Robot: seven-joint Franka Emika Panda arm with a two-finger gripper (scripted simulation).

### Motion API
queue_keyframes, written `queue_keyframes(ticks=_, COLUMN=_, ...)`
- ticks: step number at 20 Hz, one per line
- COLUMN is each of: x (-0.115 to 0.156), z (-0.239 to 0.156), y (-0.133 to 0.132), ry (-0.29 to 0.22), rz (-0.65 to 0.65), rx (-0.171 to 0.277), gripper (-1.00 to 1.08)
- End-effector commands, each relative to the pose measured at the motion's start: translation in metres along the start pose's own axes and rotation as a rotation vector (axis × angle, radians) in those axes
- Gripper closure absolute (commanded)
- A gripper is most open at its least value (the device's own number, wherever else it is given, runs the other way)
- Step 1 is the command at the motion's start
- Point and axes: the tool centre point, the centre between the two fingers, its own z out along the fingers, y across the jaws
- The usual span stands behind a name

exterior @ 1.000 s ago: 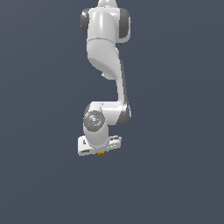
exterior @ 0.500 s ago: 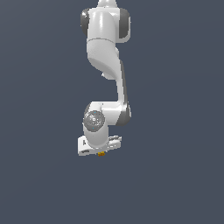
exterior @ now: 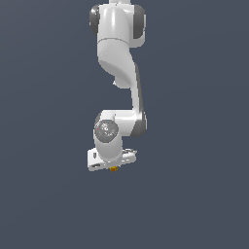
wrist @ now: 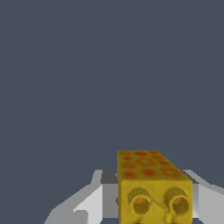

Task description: Pick up the object and move it to a goal position.

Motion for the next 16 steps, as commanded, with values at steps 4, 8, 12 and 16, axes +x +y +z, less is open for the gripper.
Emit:
queue_keyframes(ticks=4, x=-0.009, z=-0.017, y=-0.012, ry=0.001, rz=0.000, rx=0.000, gripper=1.08)
queue_keyframes(ticks=8, x=-0.019, z=-0.037, y=-0.026, ry=0.001, rz=0.000, rx=0.000, gripper=1.08)
queue_keyframes(ticks=12, x=-0.032, z=-0.062, y=-0.045, ry=0.001, rz=-0.001, rx=-0.001, gripper=1.08)
queue_keyframes(ticks=16, x=-0.047, z=-0.091, y=-0.065, ry=0.001, rz=-0.001, rx=-0.001, gripper=1.08)
